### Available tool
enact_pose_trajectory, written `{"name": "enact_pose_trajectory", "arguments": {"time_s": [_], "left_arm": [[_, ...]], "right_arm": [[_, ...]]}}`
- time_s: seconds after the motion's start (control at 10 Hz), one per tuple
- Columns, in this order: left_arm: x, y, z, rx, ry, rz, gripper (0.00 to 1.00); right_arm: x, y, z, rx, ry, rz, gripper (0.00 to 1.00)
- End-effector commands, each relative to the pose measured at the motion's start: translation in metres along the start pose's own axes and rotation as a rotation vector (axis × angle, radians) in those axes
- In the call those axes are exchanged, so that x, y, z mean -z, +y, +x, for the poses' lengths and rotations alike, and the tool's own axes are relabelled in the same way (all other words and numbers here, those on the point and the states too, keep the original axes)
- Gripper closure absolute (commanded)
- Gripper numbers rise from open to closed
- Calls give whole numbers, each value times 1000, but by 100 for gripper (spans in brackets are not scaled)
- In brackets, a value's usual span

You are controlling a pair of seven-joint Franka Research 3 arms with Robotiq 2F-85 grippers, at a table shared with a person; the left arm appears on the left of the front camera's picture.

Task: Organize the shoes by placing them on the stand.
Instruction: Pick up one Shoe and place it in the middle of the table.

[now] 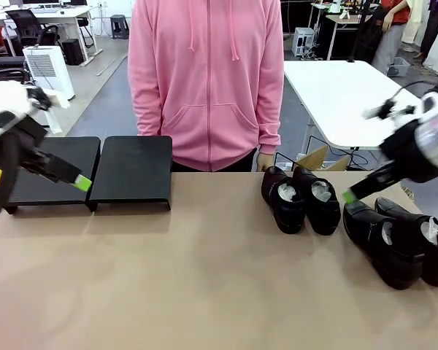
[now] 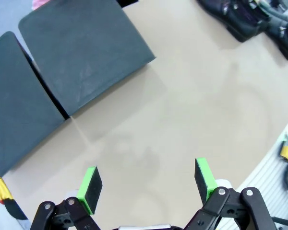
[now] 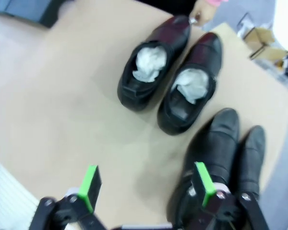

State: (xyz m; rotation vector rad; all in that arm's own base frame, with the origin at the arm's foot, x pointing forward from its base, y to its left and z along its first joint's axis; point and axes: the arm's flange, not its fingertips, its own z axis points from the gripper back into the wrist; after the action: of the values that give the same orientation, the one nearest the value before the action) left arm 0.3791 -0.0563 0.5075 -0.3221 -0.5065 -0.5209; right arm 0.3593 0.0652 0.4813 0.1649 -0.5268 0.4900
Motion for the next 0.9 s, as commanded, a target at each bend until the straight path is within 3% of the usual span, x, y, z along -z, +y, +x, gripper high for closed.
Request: {"name": "enact_pose_trajectory", "arguments": {"time_s": [0.0, 0.4, 0.6, 0.7, 0.8], "left_arm": [[-13, 20, 0, -17, 6, -84, 0], [-20, 42, -9, -79, 40, -71, 0], [-18, 41, -3, -107, 51, -70, 0], [-18, 45, -14, -95, 50, -45, 0], [-18, 45, -14, -95, 50, -45, 0]], "right_arm": [[-28, -26, -41, 18, -32, 43, 0], [-58, -65, -79, 140, -96, 59, 0], [-46, -66, -75, 133, -97, 91, 0], [-72, -80, -53, 164, -81, 41, 0], [-72, -80, -53, 164, -81, 41, 0]]}}
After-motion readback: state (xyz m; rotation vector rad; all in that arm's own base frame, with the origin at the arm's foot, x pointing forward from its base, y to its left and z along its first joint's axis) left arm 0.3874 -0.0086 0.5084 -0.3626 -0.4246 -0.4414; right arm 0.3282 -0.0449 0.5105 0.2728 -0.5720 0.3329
